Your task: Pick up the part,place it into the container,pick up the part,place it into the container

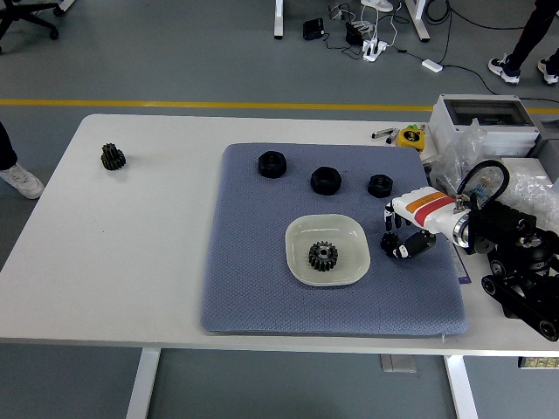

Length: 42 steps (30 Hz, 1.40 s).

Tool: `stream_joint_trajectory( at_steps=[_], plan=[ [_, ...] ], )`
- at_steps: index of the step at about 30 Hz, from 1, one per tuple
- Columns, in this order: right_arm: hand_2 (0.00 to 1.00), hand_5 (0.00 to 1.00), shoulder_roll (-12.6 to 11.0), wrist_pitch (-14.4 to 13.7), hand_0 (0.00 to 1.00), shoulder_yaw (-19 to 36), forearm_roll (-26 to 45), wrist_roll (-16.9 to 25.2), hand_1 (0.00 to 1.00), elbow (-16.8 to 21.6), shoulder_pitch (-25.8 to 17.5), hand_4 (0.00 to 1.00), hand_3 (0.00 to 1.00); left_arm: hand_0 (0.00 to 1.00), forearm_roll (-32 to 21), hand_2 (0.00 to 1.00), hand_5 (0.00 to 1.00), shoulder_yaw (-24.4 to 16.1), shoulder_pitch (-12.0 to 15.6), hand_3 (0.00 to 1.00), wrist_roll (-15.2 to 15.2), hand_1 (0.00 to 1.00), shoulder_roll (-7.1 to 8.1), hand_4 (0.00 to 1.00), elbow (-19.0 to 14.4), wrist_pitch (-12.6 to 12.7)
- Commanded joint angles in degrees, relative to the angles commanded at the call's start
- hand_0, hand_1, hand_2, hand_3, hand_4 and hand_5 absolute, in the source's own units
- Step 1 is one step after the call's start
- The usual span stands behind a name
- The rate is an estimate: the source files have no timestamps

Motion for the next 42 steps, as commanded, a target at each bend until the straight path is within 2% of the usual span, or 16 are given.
stream_joint_trajectory(
  at_steps=[10, 11, 16, 17, 22, 23, 42],
  plan=[
    [0.472, 0.272, -0.24, 0.13, 0.226, -0.15, -0.14, 0.50, 0.417, 0.33, -0.31, 0.766, 0.512, 0.656, 0.61, 0.629, 0.494, -0.38, 0.19, 0.556, 0.20, 0.675, -0.01, 0.597, 0.00, -0.07],
    [0.447, 0.237, -0.27, 0.01, 0.184, -0.13, -0.13, 0.55, 0.380, 0.39, -0.34, 0.797, 0.518, 0.655, 0.66, 0.629, 0.494, -0.40, 0.22, 0.556, 0.22, 0.675, -0.01, 0.597, -0.01, -0.07],
    [0.447, 0.237, -0.34, -0.24, 0.184, -0.10, -0.22, 0.68, 0.380, 0.60, -0.39, 0.797, 0.518, 0.655, 0.86, 0.629, 0.494, -0.55, 0.32, 0.556, 0.28, 0.675, 0.00, 0.597, -0.01, -0.08],
    [0.406, 0.171, -0.34, -0.26, 0.141, -0.10, -0.19, 0.71, 0.309, 0.63, -0.40, 0.895, 0.513, 0.655, 0.94, 0.629, 0.494, -0.58, 0.32, 0.556, 0.30, 0.675, 0.00, 0.597, -0.01, -0.10],
    [0.406, 0.171, -0.44, -0.13, 0.141, -0.11, -0.27, 0.87, 0.309, 0.91, -0.39, 0.895, 0.513, 0.655, 1.06, 0.629, 0.494, -0.60, 0.27, 0.556, 0.31, 0.675, 0.01, 0.597, -0.02, -0.12],
    [0.377, 0.166, -0.49, -0.06, 0.119, -0.08, -0.25, 0.94, 0.263, 0.99, -0.40, 0.895, 0.486, 0.655, 1.00, 0.628, 0.495, -0.54, 0.24, 0.556, 0.29, 0.674, 0.02, 0.597, -0.02, -0.12],
    [0.355, 0.133, -1.59, 0.27, 0.115, 1.48, 0.47, 0.89, 0.251, 3.35, -0.14, 0.878, 0.480, 0.657, 0.17, 0.629, 0.495, 0.03, 0.03, 0.557, 0.02, 0.675, 0.12, 0.597, 0.05, -0.04]
  ],
)
